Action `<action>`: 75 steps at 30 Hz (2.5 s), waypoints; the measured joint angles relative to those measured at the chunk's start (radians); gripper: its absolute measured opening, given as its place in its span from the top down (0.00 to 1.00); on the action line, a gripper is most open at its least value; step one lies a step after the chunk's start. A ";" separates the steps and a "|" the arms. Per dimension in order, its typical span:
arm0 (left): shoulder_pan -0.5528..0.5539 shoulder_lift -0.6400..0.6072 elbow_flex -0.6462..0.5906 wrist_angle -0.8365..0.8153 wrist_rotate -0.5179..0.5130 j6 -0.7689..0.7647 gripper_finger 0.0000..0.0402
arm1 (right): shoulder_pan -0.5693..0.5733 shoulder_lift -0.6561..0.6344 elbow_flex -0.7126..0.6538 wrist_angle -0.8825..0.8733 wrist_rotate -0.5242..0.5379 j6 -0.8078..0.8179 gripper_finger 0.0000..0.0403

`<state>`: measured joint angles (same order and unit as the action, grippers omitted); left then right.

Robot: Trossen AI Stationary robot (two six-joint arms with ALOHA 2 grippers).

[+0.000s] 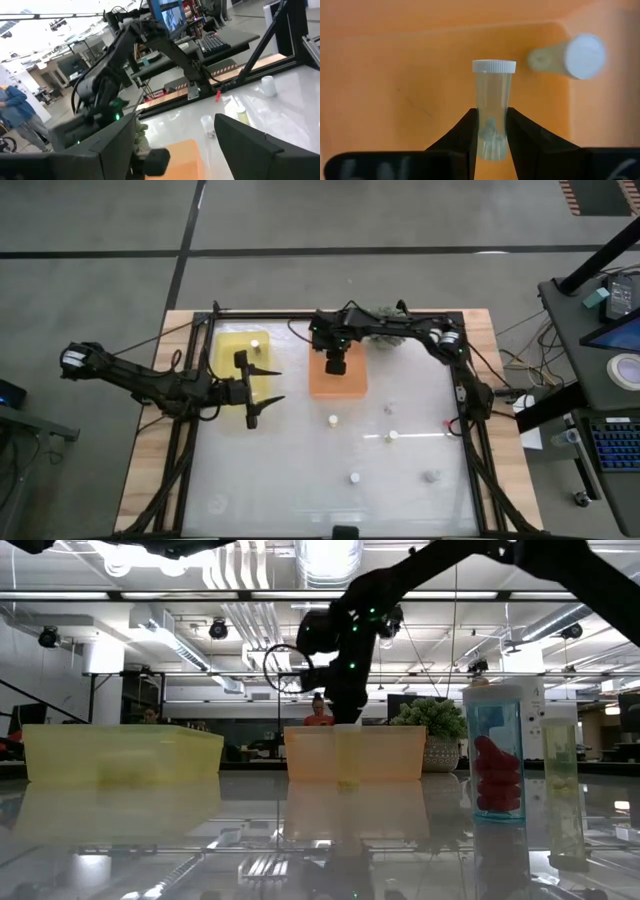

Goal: Pick and place medicine bottles into bin by pill shape (circle, oval)
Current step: Put the green tablet capsule into the orange bin, then put the blue capsule bottle into the yellow bin

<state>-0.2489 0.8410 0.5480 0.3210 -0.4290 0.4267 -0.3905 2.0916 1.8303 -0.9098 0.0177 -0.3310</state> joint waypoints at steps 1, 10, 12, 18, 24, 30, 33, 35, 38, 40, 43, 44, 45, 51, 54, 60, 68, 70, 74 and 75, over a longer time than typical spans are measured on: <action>0.000 0.001 0.000 0.000 0.000 0.000 0.37 | -0.001 0.016 0.015 -0.010 -0.001 -0.006 0.80; 0.000 0.007 -0.001 0.000 0.000 0.000 0.37 | -0.001 0.095 0.129 -0.082 0.000 -0.021 0.78; 0.000 0.007 -0.001 -0.002 0.000 0.000 0.37 | -0.001 0.095 0.130 -0.079 0.000 -0.029 0.77; 0.000 0.007 -0.001 0.000 0.000 0.000 0.37 | -0.001 0.096 0.127 -0.079 0.000 -0.035 0.70; 0.000 0.007 -0.001 0.002 0.000 0.003 0.37 | -0.001 0.096 0.118 -0.073 0.006 -0.021 0.61; 0.000 0.007 -0.001 0.002 0.000 0.003 0.37 | 0.001 0.078 0.126 -0.089 0.008 0.017 0.56; 0.000 0.007 -0.001 0.002 0.000 0.004 0.37 | 0.014 0.042 0.127 -0.104 0.009 0.052 0.56; 0.000 0.007 -0.001 0.002 0.000 0.004 0.37 | 0.032 0.017 0.126 -0.120 0.008 0.082 0.56; 0.000 0.007 -0.001 0.002 0.001 0.004 0.37 | 0.067 -0.021 0.125 -0.161 0.007 0.140 0.57; 0.000 0.007 -0.001 0.002 0.001 0.004 0.37 | 0.097 -0.050 0.121 -0.170 0.007 0.194 0.58; 0.000 0.007 -0.001 0.002 0.001 0.003 0.37 | 0.157 -0.100 0.108 -0.174 0.007 0.286 0.59; 0.000 0.007 -0.001 0.002 0.001 0.002 0.37 | 0.179 -0.119 0.099 -0.173 0.007 0.307 0.60; 0.000 0.007 0.000 0.003 0.001 0.002 0.37 | 0.204 -0.138 0.087 -0.174 0.007 0.322 0.60; 0.000 0.007 0.000 0.002 0.001 0.002 0.37 | 0.350 -0.258 -0.005 -0.106 0.007 0.468 0.63; 0.000 0.007 0.000 0.003 0.001 0.001 0.37 | 0.417 -0.303 -0.054 -0.070 0.008 0.558 0.64; 0.000 0.007 0.000 0.004 0.001 0.000 0.37 | 0.515 -0.345 -0.096 -0.080 0.008 0.785 0.63; 0.000 0.008 0.000 0.004 0.001 0.000 0.37 | 0.605 -0.350 -0.108 -0.187 0.006 1.022 0.51; 0.000 0.008 0.000 0.004 0.001 0.000 0.37 | 0.618 -0.345 -0.116 -0.224 0.007 1.106 0.48; 0.000 0.008 0.000 0.004 0.001 0.000 0.37 | 0.642 -0.342 -0.141 -0.262 -0.032 1.298 0.43; 0.000 0.008 0.000 0.004 0.001 0.000 0.37 | 0.650 -0.342 -0.143 -0.267 -0.068 1.354 0.43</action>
<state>-0.2489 0.8486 0.5484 0.3252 -0.4282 0.4264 0.2596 1.7496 1.6868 -1.1766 -0.0508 1.0232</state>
